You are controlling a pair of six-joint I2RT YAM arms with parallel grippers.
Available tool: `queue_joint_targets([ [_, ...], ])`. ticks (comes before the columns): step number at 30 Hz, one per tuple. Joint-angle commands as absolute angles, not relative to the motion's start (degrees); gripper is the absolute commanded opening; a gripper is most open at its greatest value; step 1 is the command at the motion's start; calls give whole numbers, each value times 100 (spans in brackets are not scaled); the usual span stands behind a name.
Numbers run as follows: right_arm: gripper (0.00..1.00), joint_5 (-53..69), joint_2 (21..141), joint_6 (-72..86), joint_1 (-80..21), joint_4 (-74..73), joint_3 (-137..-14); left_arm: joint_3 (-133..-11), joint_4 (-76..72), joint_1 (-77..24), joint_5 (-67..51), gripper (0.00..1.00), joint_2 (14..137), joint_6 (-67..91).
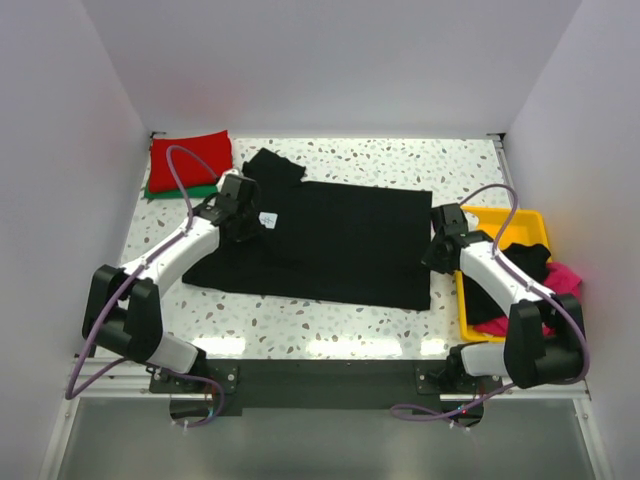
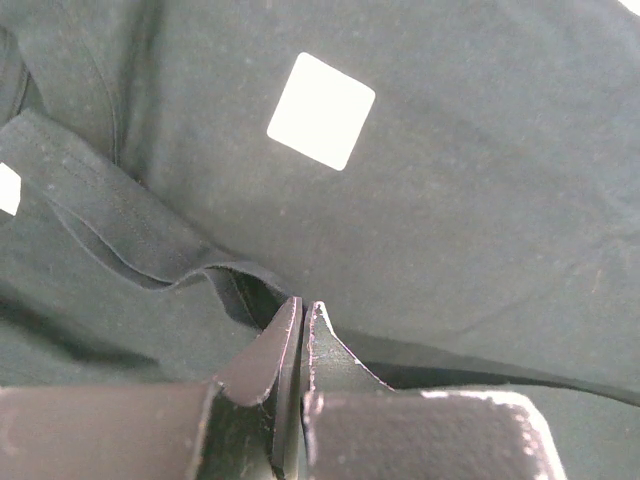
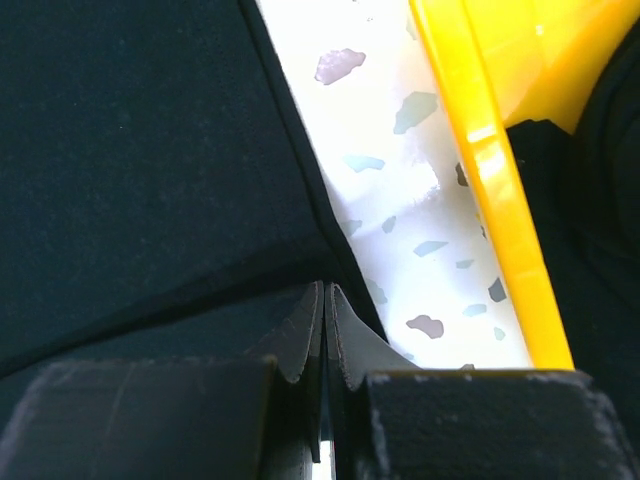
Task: Fold and stack the t-shirts
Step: Fold the tshirt
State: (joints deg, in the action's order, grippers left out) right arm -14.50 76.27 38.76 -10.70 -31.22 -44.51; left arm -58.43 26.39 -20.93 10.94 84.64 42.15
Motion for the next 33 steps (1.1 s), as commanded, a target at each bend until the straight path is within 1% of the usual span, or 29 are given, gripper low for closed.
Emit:
queue_joint_targets([
  [1, 0, -1836, 7374, 3858, -1046, -3243, -4368, -6222, 2628, -2021, 1204, 0, 8411, 4017],
  [17, 0, -1837, 7629, 3876, -976, -3015, -4271, -6522, 2549, -1960, 1187, 0, 9070, 3981],
  [23, 0, -1793, 7699, 3841, -941, -3015, -4342, -6679, 2435, -1776, 853, 0, 9255, 3833],
  [24, 0, -1767, 7682, 3823, -932, -3015, -4359, -6758, 2417, -1741, 792, 2, 9290, 3771],
  [25, 2, -1758, 7682, 3823, -932, -3023, -4368, -6802, 2408, -1714, 600, 7, 9368, 3701],
  [26, 6, -1740, 7682, 3815, -932, -3023, -4386, -6864, 2460, -1644, 493, 10, 9404, 3570],
  [27, 13, -1732, 7682, 3788, -923, -3032, -4403, -6969, 2513, -1626, 423, 14, 9448, 3525],
  [28, 17, -1653, 7664, 3753, -932, -3032, -4447, -6978, 2548, -1600, 422, 26, 9431, 3498],
  [30, 25, -1617, 7629, 3569, -923, -2997, -4543, -6909, 2636, -1503, 570, 39, 9248, 3542],
  [33, 31, -1460, 7585, 3297, -949, -2997, -4649, -6672, 2794, -1249, 755, 46, 9001, 3787],
])
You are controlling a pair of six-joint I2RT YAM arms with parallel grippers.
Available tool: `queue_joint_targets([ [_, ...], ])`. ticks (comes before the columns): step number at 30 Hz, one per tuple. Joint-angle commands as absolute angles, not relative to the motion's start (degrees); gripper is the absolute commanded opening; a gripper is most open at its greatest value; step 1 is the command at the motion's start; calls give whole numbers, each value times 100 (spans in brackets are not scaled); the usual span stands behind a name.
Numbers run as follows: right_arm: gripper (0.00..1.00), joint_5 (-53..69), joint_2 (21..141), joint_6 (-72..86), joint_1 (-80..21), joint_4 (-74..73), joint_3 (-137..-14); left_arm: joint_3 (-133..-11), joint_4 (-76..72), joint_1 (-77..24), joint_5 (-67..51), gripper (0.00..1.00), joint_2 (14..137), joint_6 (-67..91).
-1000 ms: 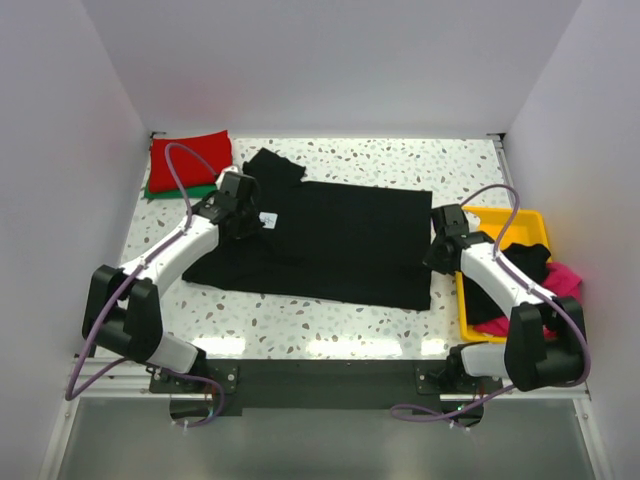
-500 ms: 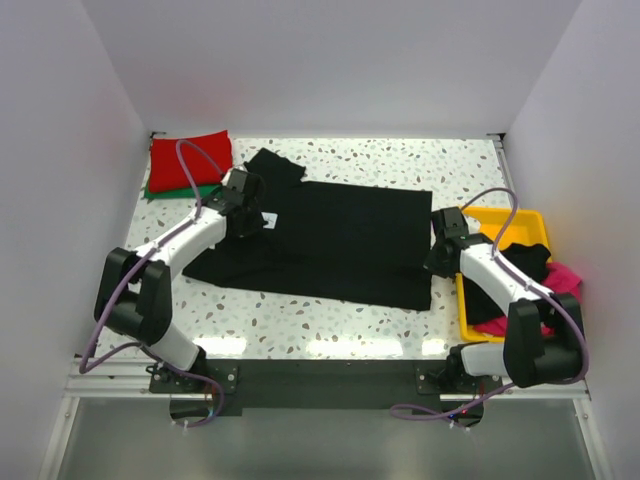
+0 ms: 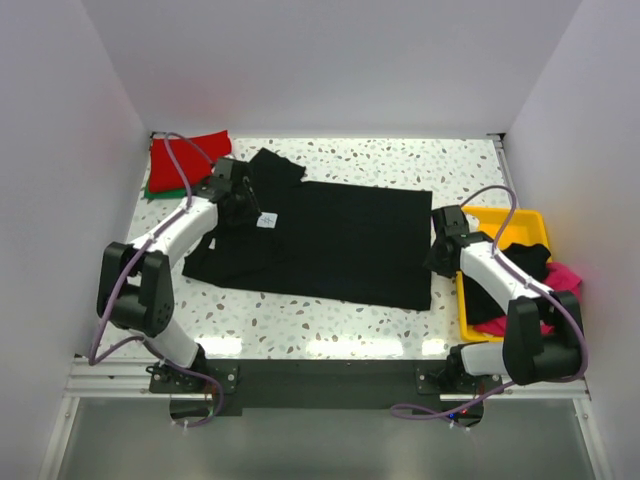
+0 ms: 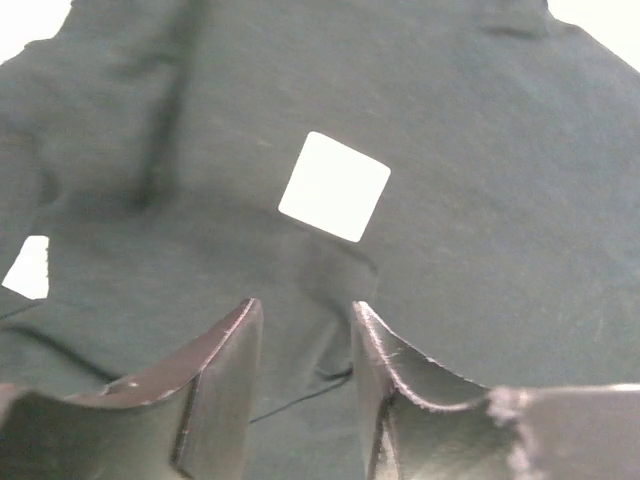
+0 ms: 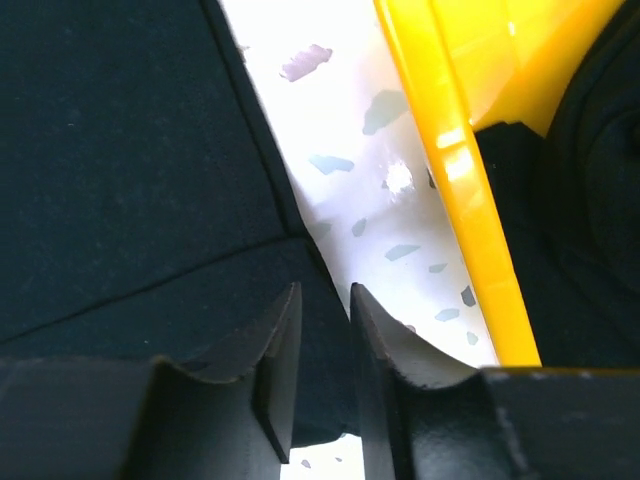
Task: Fold and stack the t-shirts
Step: Fold the tshirt
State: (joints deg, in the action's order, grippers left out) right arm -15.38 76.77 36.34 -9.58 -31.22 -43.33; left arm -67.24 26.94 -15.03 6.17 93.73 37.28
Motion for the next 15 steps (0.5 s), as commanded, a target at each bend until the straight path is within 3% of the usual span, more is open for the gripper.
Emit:
queue_joint_targets([
  [1, 36, -1398, 7585, 3244, -958, -2997, -4676, -6610, 2856, -1161, 912, 48, 8852, 3866],
  [8, 49, -1178, 7541, 2945, -1678, -2770, -4808, -6179, 3146, -493, 1239, 55, 8736, 4473],
  [15, 51, -536, 7760, 2777, -2399, -2294, -4738, -6205, 3103, -194, 1310, 53, 9166, 4571],
])
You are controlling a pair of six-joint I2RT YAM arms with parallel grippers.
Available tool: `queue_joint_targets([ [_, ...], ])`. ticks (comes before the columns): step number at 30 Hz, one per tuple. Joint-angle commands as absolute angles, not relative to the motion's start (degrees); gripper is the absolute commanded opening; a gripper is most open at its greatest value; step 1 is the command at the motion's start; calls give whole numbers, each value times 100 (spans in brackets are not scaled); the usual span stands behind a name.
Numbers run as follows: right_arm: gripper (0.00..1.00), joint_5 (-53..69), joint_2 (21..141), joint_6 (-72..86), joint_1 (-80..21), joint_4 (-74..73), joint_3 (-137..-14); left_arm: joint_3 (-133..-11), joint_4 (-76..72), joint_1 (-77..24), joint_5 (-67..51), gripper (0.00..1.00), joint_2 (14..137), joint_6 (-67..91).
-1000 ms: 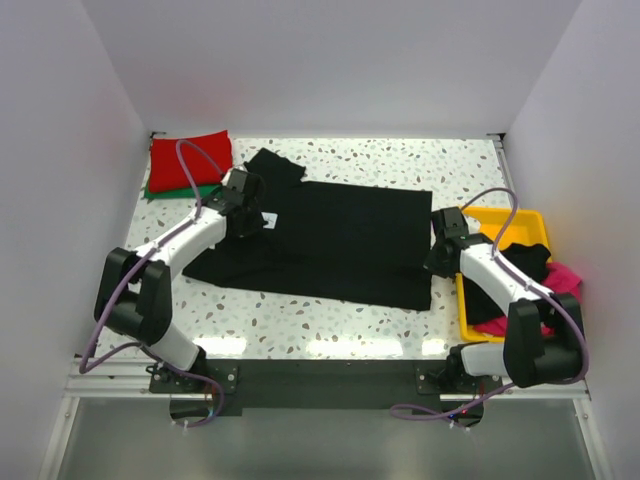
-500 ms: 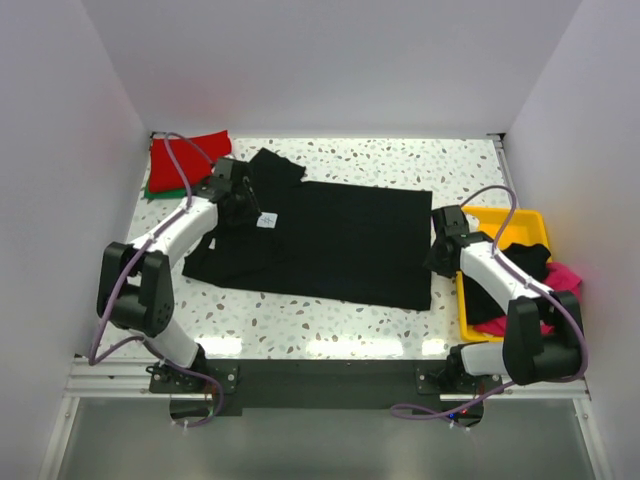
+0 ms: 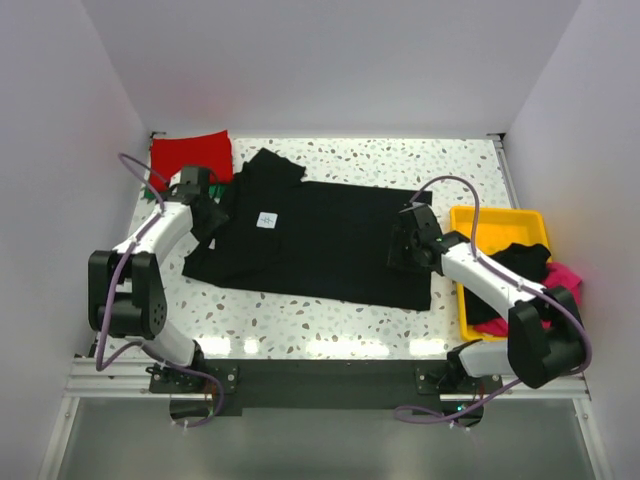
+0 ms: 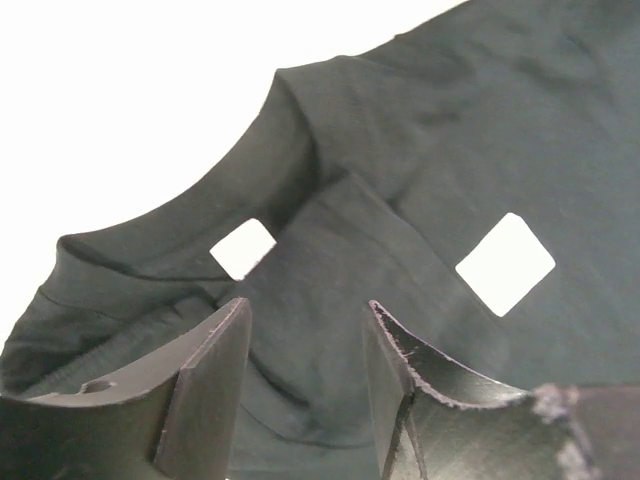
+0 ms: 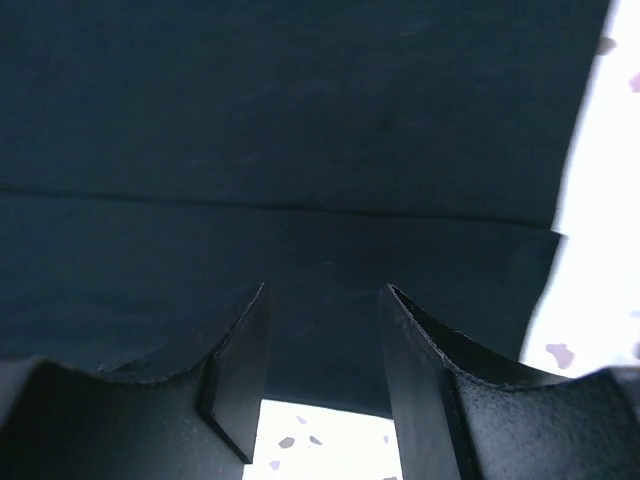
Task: Fold and stack the t-shirts
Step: Fold the tshirt
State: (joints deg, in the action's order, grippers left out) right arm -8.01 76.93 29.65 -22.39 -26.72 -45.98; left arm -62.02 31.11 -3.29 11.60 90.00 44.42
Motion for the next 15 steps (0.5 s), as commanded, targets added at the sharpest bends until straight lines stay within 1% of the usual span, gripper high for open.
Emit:
queue_joint_targets([
  [1, 51, -510, 7778, 2777, -2434, -2250, -4720, -6240, 3094, -167, 1310, 51, 9306, 4518],
  [6, 51, -396, 7857, 2777, -2654, -2048, -4545, -6328, 2971, -158, 1423, 49, 9606, 4377],
  [12, 50, -352, 8024, 2891, -2883, -1820, -4377, -6363, 2664, -158, 1187, 43, 9984, 4298],
  [13, 50, -343, 8042, 2900, -2883, -1785, -4360, -6363, 2646, -158, 1126, 39, 10019, 4298],
  [15, 50, -360, 8059, 2909, -2918, -1740, -4298, -6355, 2575, -158, 1099, 36, 10020, 4307],
])
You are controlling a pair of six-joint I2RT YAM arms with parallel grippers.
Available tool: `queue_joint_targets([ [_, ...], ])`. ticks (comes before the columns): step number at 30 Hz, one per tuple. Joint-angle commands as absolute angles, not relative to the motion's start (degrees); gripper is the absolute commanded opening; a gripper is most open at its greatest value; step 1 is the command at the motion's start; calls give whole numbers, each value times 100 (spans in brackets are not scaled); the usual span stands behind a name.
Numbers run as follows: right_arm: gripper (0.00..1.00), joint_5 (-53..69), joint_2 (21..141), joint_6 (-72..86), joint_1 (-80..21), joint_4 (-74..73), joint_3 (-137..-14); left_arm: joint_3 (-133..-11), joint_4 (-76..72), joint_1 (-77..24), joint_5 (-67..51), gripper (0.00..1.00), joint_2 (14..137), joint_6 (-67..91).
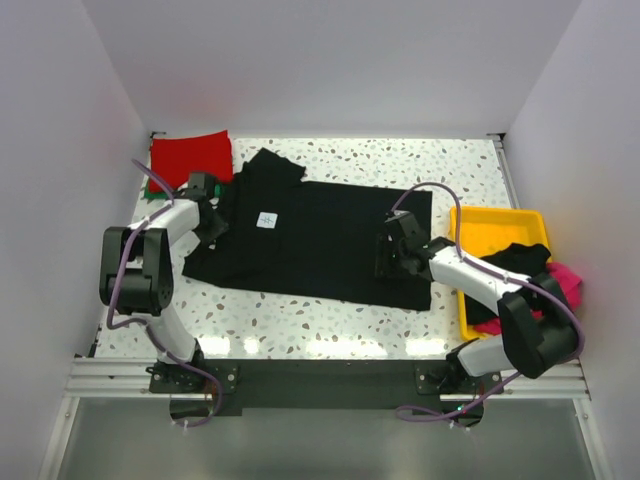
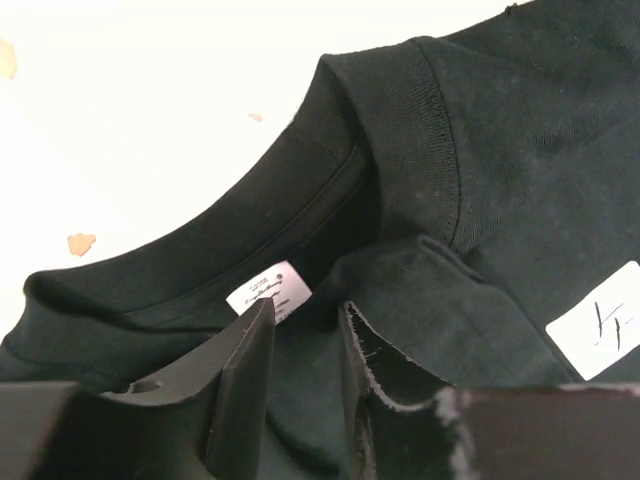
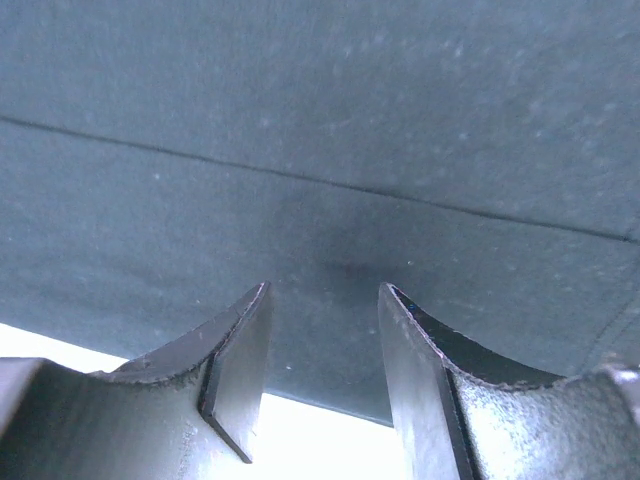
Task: Fold and stack the t-shirts
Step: Fold the tshirt
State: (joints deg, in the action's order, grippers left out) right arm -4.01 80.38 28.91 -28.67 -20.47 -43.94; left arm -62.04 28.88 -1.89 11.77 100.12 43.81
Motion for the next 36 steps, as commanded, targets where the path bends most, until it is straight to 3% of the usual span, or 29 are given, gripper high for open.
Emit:
queue_joint_targets([
  [1, 50, -360, 8068, 2909, -2918, -1723, -4272, -6346, 2523, -158, 1073, 33, 10011, 4307],
  [6, 49, -413, 8165, 2927, -2927, -1653, -4166, -6451, 2593, -158, 993, 17, 10002, 4254],
  [19, 48, -413, 8420, 3059, -2953, -1547, -4078, -6759, 2830, -158, 941, 2, 9510, 3955],
  [36, 47, -439, 8499, 3190, -2944, -1573, -4043, -7198, 2452, -193, 440, 2, 9835, 3639],
])
